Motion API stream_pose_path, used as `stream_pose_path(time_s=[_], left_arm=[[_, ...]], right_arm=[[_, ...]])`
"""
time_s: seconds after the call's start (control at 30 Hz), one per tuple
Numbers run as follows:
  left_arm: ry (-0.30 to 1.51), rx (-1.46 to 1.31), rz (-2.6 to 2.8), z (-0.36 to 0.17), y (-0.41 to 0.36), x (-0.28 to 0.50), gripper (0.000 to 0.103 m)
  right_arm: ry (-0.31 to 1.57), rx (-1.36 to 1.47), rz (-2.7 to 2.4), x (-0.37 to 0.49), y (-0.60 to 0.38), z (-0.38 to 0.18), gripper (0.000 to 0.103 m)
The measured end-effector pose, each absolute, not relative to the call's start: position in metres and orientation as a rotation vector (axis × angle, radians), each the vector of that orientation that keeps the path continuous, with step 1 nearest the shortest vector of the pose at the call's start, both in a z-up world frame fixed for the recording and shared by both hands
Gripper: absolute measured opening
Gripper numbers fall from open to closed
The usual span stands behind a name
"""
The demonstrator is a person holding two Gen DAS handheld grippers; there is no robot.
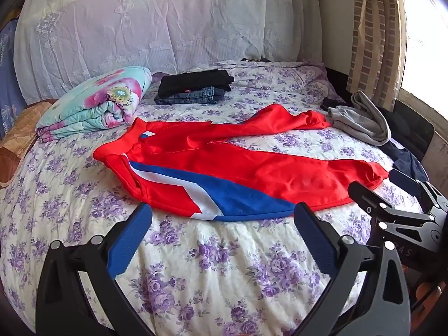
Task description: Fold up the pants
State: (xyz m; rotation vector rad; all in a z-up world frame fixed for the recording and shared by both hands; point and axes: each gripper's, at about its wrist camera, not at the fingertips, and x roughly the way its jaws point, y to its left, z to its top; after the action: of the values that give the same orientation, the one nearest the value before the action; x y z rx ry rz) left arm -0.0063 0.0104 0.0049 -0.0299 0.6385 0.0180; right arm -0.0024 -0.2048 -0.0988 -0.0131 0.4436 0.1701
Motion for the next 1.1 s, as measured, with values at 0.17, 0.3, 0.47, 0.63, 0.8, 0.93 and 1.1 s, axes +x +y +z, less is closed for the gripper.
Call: stream_pose_path(time_s=[0.17, 0.3, 0.47, 0.63, 0.8, 0.93, 1.1], left_arm=[[0.636, -0.031, 0.021, 0.007, 0.0106, -0.0074, 0.099], [0.634, -0.03, 0.021, 0.0084, 0.0103, -0.0086, 0.099], [0.634, -0.03, 0.022, 0.0082, 0.0101, -0.0089, 0.099], [0.633, -0.029, 0.021, 0.0082, 0.0097, -0.0093, 0.099], [0.634, -0.03, 0.023, 0.0088, 0.0093, -0.0096, 0.099], [0.633, -0.029, 0.023, 0.0077, 0.0091, -0.0096, 0.099], [0.632, -0.029, 0.022, 0.0078, 0.0093, -0.0099, 0.099]], right_arm=[[0.442, -0.014, 0.17, -0.0033, -0.2023, -0.0982, 0.1], [0.44, -0.021, 0.173, -0.0089, -0.1959, -0.094, 0.1], [0.439, -0.021, 0.172, -0.0081, -0.1967, -0.0952, 0.1], [0.44, -0.019, 0.172, -0.0079, -0.1972, -0.0949, 0.1], [0.444, -0.019, 0.176, -0.0096, -0.1961, -0.0951, 0.1], [0.444, -0.018, 0.179, -0.0091, -0.1963, -0.0954, 0.1], [0.445, -0.016, 0.178, -0.0084, -0.1962, -0.0966, 0.1]])
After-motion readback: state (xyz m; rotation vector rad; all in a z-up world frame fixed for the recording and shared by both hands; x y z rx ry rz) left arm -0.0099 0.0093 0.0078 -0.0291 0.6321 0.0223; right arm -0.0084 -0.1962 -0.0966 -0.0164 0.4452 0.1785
